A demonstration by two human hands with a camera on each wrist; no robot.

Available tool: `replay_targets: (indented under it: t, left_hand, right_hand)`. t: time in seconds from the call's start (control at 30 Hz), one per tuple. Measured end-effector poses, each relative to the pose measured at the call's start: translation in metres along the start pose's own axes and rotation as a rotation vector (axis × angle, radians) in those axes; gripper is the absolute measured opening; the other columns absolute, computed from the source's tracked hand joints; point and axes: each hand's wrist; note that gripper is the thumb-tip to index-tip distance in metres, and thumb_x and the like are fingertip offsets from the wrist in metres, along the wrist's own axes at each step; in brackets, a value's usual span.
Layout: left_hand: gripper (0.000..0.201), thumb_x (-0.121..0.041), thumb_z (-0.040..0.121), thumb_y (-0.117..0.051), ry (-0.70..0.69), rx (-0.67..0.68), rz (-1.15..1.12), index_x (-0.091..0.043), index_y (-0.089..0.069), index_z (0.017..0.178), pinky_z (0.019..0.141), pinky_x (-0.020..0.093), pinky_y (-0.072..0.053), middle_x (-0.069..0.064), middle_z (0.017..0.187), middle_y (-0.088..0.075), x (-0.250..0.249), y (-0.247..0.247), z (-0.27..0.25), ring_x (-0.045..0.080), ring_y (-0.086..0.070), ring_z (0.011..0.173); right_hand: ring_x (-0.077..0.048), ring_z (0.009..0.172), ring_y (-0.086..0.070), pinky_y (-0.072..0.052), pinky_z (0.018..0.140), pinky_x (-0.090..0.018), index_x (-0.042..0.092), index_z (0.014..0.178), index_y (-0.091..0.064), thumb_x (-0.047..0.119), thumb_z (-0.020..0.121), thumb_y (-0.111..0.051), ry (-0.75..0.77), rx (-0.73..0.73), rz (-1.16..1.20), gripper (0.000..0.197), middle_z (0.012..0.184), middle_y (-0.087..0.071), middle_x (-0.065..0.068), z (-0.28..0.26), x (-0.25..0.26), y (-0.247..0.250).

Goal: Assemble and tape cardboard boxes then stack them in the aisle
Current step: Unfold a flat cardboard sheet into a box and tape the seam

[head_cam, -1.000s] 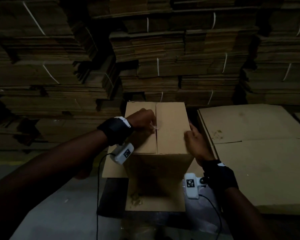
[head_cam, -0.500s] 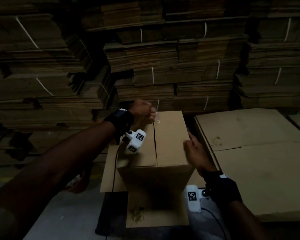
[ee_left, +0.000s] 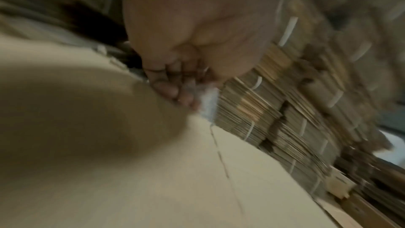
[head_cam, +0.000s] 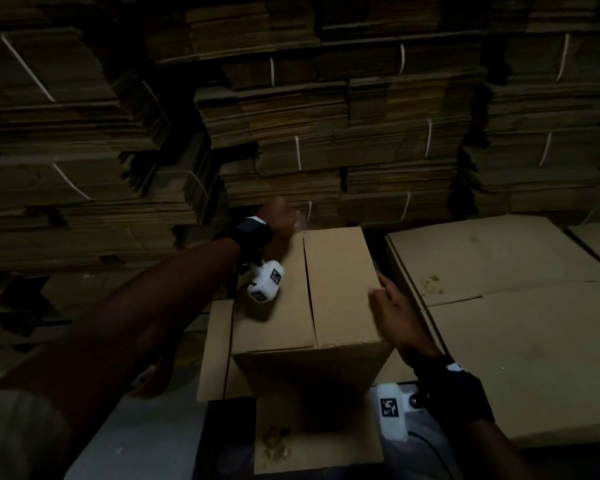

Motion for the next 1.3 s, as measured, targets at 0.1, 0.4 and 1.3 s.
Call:
replay_targets:
  t: [0.1,0.4,1.3]
  left_hand:
    - [0.040,-0.021,0.109,-0.040,0.023,0.036,-0.059,0.009,-0.066,0.108,0.091,0.042,-0.046,0.025,0.113,-0.066,-0.014,-0.008,-0.002,0.035,-0.063,0.108]
    - [0.034,-0.023,0.105,-0.050,0.193,0.067,-0.247,0.002,-0.065,0.121,0.091,0.032,-0.051,0.014,0.122,-0.064,0.007,-0.008,0.011,0.029,-0.062,0.109]
    - [0.057,-0.056,0.104,-0.034,0.403,-0.560,-0.933,-0.010,-0.067,0.104,0.034,0.017,-0.030,0.006,0.048,-0.057,0.010,-0.037,-0.281,0.013,-0.041,0.031]
  right_hand:
    - [-0.010,0.099,-0.063,-0.049,0.078,-0.025,0.046,0.127,-0.045,0.022,0.109,-0.041,-0.005,-0.016,-0.005,0.031,0.111,-0.065,0.010,0.002,-0.003,-0.001]
    - [-0.005,0.100,-0.062,-0.047,0.077,-0.021,0.044,0.124,-0.049,0.019,0.108,-0.042,-0.023,-0.034,0.002,0.031,0.112,-0.065,0.013,0.006,-0.005,-0.002]
    - [-0.030,0.096,-0.066,-0.053,0.085,-0.049,0.037,0.125,-0.059,0.057,0.076,-0.041,0.058,-0.035,-0.132,0.056,0.108,-0.070,-0.002,0.022,-0.034,0.001]
Point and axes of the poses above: each hand's wrist, its own z-axis towards the middle knuckle, its own y-axis out of the back of the hand, x = y × z
